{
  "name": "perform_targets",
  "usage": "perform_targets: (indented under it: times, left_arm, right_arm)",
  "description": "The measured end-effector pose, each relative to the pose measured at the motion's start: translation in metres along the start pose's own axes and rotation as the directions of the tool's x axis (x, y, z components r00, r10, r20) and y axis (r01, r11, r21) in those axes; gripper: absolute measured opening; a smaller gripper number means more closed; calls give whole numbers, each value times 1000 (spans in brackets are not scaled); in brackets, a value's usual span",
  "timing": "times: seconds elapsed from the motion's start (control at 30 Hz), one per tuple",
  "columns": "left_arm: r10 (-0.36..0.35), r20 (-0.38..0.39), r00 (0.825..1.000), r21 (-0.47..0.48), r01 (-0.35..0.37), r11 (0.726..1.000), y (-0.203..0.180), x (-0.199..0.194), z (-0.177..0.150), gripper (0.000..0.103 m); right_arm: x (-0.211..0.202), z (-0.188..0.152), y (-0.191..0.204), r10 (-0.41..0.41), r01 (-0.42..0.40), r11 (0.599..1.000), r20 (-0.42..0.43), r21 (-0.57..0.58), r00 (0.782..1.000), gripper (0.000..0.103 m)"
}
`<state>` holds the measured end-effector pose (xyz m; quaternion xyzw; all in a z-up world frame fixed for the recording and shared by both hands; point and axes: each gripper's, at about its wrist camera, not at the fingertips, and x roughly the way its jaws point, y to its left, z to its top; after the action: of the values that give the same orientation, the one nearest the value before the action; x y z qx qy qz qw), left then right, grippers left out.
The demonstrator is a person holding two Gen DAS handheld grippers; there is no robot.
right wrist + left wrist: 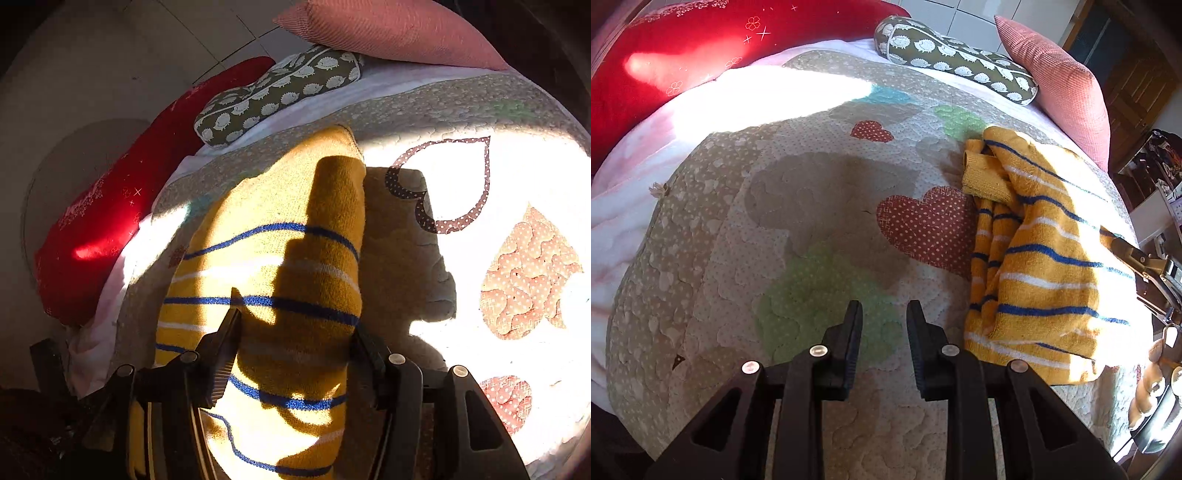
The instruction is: Fold small clothes
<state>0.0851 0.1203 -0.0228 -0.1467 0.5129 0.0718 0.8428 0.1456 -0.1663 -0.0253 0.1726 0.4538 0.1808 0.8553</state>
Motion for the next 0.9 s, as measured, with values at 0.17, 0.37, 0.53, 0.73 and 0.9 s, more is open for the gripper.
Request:
perform_targets:
  times: [0.17, 0.37, 0.53, 0.73, 0.9]
  left_arm:
    - [32, 63, 997, -7, -32, 999, 19, -26, -7, 32]
    - [-2, 71, 997, -75, 7, 997, 40, -39, -20, 33]
    - [4, 79, 997, -60, 1, 998, 49, -49, -36, 35]
    - [40, 159, 986, 14, -43, 999, 43, -70, -54, 48]
    - [79, 268, 960, 62, -99, 993, 21, -97, -73, 53]
  right_arm:
    - [-53, -11, 50, -126, 161, 975, 214, -155, 969, 62]
    - [12, -39, 101, -43, 47, 969, 21, -243, 999, 28]
    - [76, -87, 107, 81, -111, 985, -210, -135, 974, 29]
    - [11, -104, 105, 187, -205, 963, -112, -178, 976, 29]
    - [-8, -109, 38, 87, -89, 995, 47, 44, 995, 39]
